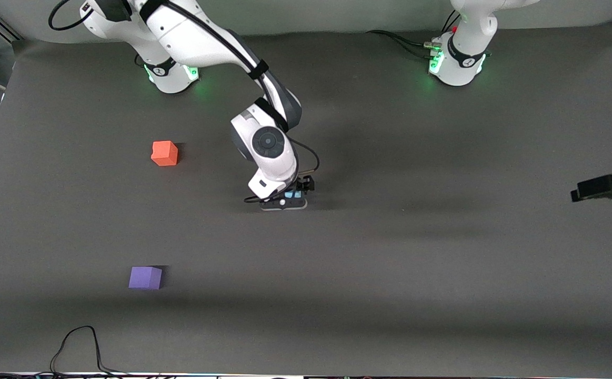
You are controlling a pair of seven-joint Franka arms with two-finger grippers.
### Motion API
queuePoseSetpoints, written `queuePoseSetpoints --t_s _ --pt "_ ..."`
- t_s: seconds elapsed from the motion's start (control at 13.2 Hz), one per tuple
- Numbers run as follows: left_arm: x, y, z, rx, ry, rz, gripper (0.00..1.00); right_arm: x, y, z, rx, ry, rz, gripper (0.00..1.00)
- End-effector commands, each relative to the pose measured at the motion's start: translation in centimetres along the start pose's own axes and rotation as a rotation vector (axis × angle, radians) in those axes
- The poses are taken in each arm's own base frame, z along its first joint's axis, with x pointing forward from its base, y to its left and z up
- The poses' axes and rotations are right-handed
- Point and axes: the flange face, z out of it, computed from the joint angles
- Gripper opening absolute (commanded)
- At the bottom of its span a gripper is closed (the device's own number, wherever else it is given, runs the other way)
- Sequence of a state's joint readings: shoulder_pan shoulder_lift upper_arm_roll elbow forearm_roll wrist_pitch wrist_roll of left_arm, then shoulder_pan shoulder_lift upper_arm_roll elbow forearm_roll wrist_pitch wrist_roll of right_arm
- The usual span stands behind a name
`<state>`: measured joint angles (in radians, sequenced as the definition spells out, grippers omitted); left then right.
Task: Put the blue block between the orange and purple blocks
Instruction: 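Grasp the blue block with the right gripper while the left gripper retracts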
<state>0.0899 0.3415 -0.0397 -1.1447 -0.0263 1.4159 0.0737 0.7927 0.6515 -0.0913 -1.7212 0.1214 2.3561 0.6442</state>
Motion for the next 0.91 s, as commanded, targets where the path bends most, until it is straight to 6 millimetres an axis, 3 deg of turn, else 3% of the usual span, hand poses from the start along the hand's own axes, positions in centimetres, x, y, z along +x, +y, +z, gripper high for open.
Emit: queuePoseSetpoints --t_s 0.0,0.08,0.15,0.38,0.46,0.61,0.76,0.84 --pt "-2.4 0.7 -0.6 0.050 0.039 0.011 1.00 0.1 0.1 0.1 0.012 0.020 0.036 1.00" --pt "-3.0 1.0 -0.9 0.053 0.058 0.009 1.00 0.1 0.2 0.8 0.013 0.025 0.041 0.98" --pt "-3.7 1.4 -0.6 0.054 0.063 0.011 1.00 0.2 0.2 1.1 0.020 0.034 0.042 0.90" --pt "-6.5 2.1 -0.3 0.062 0.096 0.017 1.00 -0.2 1.0 2.5 0.020 0.038 0.048 0.49" --pt "-6.6 2.2 -0.4 0.060 0.092 0.019 1.00 -0.1 1.1 2.0 0.022 0.041 0.048 0.39" --pt "-6.9 2.6 -0.7 0.056 0.083 0.024 1.00 0.6 1.4 -0.6 0.037 0.052 0.045 0.33" --pt "-7.1 3.7 -1.6 0.054 0.099 0.049 1.00 2.3 4.4 -5.6 0.017 0.005 0.043 0.33" --pt "-7.1 4.2 -2.0 0.056 0.107 0.046 1.00 3.6 7.2 -8.7 0.021 -0.017 0.018 0.33"
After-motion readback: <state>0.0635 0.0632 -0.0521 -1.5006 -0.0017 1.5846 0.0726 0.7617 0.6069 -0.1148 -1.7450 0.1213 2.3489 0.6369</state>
